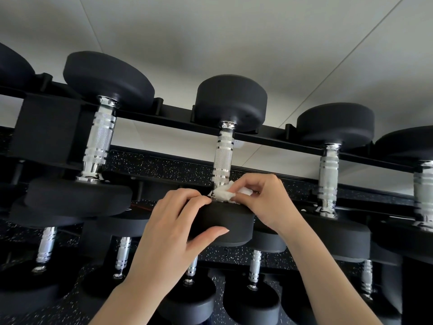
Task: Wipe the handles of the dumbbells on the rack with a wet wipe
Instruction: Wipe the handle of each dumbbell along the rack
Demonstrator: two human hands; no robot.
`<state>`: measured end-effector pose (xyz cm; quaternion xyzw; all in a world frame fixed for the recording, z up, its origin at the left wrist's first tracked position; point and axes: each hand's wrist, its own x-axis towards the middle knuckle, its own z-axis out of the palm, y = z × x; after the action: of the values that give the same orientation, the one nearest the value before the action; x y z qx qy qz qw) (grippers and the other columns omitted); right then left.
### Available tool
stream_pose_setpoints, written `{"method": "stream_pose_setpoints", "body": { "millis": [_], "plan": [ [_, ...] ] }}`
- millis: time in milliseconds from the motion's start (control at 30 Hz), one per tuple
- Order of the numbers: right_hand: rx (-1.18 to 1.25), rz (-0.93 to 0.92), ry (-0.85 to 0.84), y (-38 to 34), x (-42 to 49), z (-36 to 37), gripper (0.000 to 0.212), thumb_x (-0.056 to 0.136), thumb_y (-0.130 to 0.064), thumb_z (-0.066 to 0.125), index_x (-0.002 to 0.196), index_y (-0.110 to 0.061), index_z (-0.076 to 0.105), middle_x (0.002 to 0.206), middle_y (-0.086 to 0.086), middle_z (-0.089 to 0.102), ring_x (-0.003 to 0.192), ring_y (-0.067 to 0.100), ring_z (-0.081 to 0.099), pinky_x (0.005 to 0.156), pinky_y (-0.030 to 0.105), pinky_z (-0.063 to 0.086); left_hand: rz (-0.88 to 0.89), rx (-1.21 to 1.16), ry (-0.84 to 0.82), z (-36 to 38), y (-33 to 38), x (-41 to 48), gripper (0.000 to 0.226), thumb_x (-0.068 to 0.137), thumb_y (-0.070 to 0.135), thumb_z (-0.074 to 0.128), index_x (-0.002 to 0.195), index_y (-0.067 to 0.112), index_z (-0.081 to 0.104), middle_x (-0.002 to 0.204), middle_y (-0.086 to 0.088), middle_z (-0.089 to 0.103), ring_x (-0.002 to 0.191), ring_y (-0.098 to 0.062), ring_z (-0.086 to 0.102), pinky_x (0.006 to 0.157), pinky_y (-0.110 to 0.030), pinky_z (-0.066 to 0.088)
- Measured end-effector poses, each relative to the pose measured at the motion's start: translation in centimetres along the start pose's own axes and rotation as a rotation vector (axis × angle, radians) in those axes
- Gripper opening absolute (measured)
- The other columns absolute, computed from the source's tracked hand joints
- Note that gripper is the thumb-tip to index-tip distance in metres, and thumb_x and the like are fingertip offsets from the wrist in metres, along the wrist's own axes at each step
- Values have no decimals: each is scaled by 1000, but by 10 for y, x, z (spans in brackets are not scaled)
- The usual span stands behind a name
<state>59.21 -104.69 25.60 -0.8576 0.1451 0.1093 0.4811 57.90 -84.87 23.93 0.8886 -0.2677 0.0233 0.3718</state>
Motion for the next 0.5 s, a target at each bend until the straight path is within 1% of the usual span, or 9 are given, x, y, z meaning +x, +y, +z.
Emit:
{"method": "stream_pose_setpoints", "body": {
  "millis": [67,167,233,300,367,433,500],
  "plan": [
    [43,-7,32,2,-1,3,24,74,-5,75,68,-27,70,81,-13,71,78,21,65,70,28,52,-3,-11,13,1,-1,-1,47,88,56,51,109,16,60,107,5,54,99,-16,53,83,-36,44],
    [158,-33,110,6,-2,9,23,72,2,74,70,-20,70,82,-7,71,77,12,66,68,25,53,-7,-30,28,3,-1,-2,48,89,57,50,109,16,60,108,4,54,101,-15,52,85,-37,44],
    [205,-57,180,9,-1,14,26,72,4,73,71,-22,70,81,-7,70,76,8,65,66,20,50,-10,-38,32,4,-2,-3,48,89,58,50,110,15,60,109,5,54,102,-14,52,87,-36,44],
    [239,-73,245,10,2,17,27,73,4,73,72,-23,69,76,-9,68,72,6,62,66,18,49,-7,-43,33,4,-2,-2,49,90,58,49,110,15,61,109,5,53,102,-14,52,87,-35,43],
    [271,-64,293,9,8,18,25,74,3,72,73,-22,70,75,-8,67,69,11,61,65,24,51,-4,-44,34,4,-2,-1,49,90,58,49,109,14,61,109,5,53,102,-14,52,87,-34,43],
    [291,-59,332,5,16,17,21,75,1,72,76,-20,70,79,-4,69,72,24,62,68,33,53,-8,-48,31,4,-2,-2,48,89,58,50,109,15,61,109,6,53,101,-13,51,87,-34,43],
    [301,-76,366,1,26,15,18,76,-2,72,78,-20,70,84,-2,71,79,25,63,72,33,53,-12,-48,28,5,-3,-2,48,89,59,49,110,17,60,110,8,51,102,-12,50,87,-32,43]
  ]
}}
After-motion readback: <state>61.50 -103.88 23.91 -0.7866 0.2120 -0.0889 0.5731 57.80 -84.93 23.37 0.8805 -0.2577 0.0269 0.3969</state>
